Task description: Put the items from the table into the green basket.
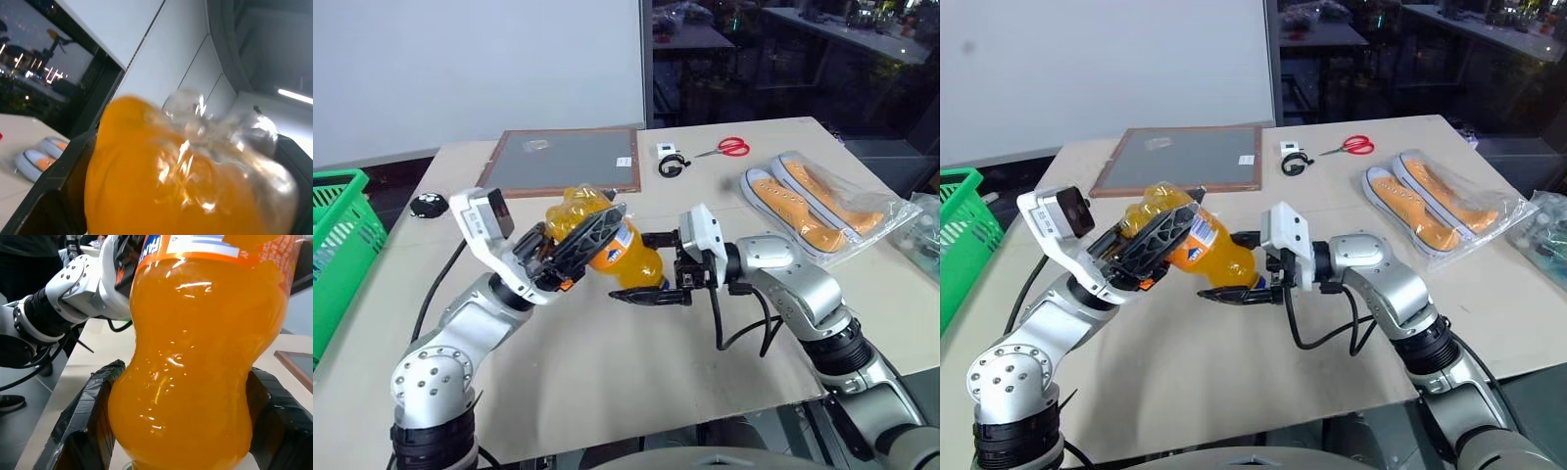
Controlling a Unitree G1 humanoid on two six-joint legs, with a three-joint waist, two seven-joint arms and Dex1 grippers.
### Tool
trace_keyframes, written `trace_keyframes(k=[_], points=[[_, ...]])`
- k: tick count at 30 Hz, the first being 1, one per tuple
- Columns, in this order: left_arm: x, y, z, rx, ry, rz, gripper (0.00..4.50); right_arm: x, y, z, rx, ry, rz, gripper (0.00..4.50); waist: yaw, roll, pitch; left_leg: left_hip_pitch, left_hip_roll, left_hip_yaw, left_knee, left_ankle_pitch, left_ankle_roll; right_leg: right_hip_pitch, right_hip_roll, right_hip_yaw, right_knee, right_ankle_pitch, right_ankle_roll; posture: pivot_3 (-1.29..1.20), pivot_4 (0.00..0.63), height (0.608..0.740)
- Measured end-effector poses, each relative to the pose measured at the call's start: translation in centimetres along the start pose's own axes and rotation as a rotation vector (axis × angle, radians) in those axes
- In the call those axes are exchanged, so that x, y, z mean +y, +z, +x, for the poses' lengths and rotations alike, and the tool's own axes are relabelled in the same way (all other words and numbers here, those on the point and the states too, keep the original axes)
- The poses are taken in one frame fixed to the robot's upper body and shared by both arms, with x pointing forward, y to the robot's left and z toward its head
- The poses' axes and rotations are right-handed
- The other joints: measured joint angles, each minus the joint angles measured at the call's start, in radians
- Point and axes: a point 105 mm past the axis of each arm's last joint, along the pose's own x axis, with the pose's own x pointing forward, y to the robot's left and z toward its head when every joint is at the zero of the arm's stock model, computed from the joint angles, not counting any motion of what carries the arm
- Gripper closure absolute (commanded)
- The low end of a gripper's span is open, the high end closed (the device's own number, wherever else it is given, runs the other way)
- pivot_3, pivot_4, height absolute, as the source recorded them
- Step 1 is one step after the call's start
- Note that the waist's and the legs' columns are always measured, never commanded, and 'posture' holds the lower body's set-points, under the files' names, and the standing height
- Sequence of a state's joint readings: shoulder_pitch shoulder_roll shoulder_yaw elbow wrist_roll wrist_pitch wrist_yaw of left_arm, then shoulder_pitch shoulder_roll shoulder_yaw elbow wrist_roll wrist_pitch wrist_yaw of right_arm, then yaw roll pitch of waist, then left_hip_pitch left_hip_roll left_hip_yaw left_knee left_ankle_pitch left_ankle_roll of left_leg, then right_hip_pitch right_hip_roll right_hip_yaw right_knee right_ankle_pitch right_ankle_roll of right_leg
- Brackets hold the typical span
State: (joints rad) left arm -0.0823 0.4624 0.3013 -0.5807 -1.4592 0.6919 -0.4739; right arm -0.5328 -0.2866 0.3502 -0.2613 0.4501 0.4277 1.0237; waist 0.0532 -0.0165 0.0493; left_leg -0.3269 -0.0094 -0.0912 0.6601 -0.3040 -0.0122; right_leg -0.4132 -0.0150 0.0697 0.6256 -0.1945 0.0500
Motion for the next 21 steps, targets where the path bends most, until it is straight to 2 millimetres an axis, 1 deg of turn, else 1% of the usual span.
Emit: trace_keyframes(k=[1,3,4,5,6,7,11,14,15,16,17,19,21], points=[[0.1,0.0,0.0,0.001,0.002,-0.001,0.55,-0.1,0.0,0.0,-0.003,-0.006,0.001,1.72,0.000,0.000,0.000,0.000,0.000,0.000,0.000,0.000,0.000,0.000,0.000,0.000,0.000,0.000,0.000,0.18,0.000,0.740],[0.2,0.1,-0.1,-0.003,0.012,0.007,1.24,-0.1,0.1,0.2,-0.011,-0.009,0.009,1.72,0.000,0.000,0.000,0.000,0.000,0.000,0.000,0.000,0.000,0.000,0.000,0.000,0.000,0.000,0.000,0.18,0.000,0.740],[0.2,0.1,-0.1,-0.005,0.014,0.011,1.36,-0.1,0.1,0.2,-0.013,-0.010,0.013,1.72,0.000,0.000,0.000,0.000,0.000,0.000,0.000,0.000,0.000,0.000,0.000,0.000,0.000,0.000,0.000,0.18,0.000,0.740],[0.3,0.2,-0.1,-0.008,0.015,0.017,1.36,-0.1,0.1,0.3,-0.014,-0.012,0.015,0.69,0.000,0.000,0.000,0.000,0.000,0.000,0.000,0.000,0.000,0.000,0.000,0.000,0.000,0.000,0.000,0.18,0.000,0.740],[0.3,0.2,-0.2,-0.008,0.018,0.018,1.36,-0.2,0.2,0.3,-0.017,-0.017,0.016,0.20,0.001,0.000,0.000,0.000,0.000,0.000,0.000,0.000,0.000,0.000,0.000,0.000,0.000,0.000,0.000,0.18,0.000,0.740],[0.4,0.0,-0.2,-0.004,0.022,0.017,1.36,-0.4,0.3,0.2,-0.020,-0.028,0.015,0.01,0.001,0.000,0.000,0.000,0.000,0.000,0.000,0.000,0.000,0.000,0.000,0.000,0.000,0.000,0.000,0.18,0.000,0.740],[0.6,-0.2,-0.2,0.005,0.033,0.025,1.36,-0.5,0.7,0.3,-0.022,-0.022,0.022,0.00,0.001,0.000,0.000,0.000,0.000,0.000,0.000,0.000,0.000,0.000,0.000,0.000,0.000,0.000,0.000,0.18,0.000,0.740],[1.2,-0.1,-0.3,0.017,0.071,0.067,1.36,-0.8,0.3,0.1,-0.001,-0.046,0.035,0.00,0.001,0.000,0.000,0.000,0.000,0.000,0.000,0.000,0.000,0.000,0.000,0.000,0.000,0.000,0.000,0.19,0.000,0.740],[1.8,0.1,-0.2,0.028,0.110,0.115,1.36,-0.8,-0.1,-0.5,0.029,-0.054,0.046,0.00,0.003,0.000,0.000,0.000,0.000,0.000,0.000,0.000,0.000,0.000,0.000,0.000,0.000,0.000,0.000,0.19,0.000,0.740],[2.8,1.3,-0.3,0.031,0.181,0.196,1.36,-1.1,-1.0,-1.9,0.075,-0.096,0.073,0.00,0.012,0.000,0.000,0.000,0.000,0.000,0.000,0.000,0.000,0.000,0.000,0.000,0.000,0.000,0.000,0.19,0.000,0.740],[3.0,1.6,-0.4,0.025,0.195,0.208,1.36,-1.2,-1.1,-2.1,0.080,-0.102,0.077,0.00,0.014,0.000,0.000,0.000,-0.001,0.000,0.000,0.000,0.000,0.000,0.000,0.000,0.000,0.000,0.000,0.19,0.000,0.740],[3.9,3.5,-0.8,0.024,0.275,0.307,1.36,-1.4,-1.7,-3.7,0.115,-0.124,0.090,0.00,0.015,-0.002,0.002,-0.001,0.000,-0.001,0.000,0.000,0.000,0.000,0.000,0.000,0.000,0.000,0.000,0.19,0.000,0.740],[4.8,6.7,-1.7,0.048,0.403,0.470,1.36,-2.0,-1.7,-6.0,0.142,-0.162,0.085,0.00,0.013,-0.004,0.006,-0.001,0.000,-0.001,0.000,0.000,0.000,0.000,0.000,-0.001,0.000,0.000,0.000,0.19,0.000,0.740]])
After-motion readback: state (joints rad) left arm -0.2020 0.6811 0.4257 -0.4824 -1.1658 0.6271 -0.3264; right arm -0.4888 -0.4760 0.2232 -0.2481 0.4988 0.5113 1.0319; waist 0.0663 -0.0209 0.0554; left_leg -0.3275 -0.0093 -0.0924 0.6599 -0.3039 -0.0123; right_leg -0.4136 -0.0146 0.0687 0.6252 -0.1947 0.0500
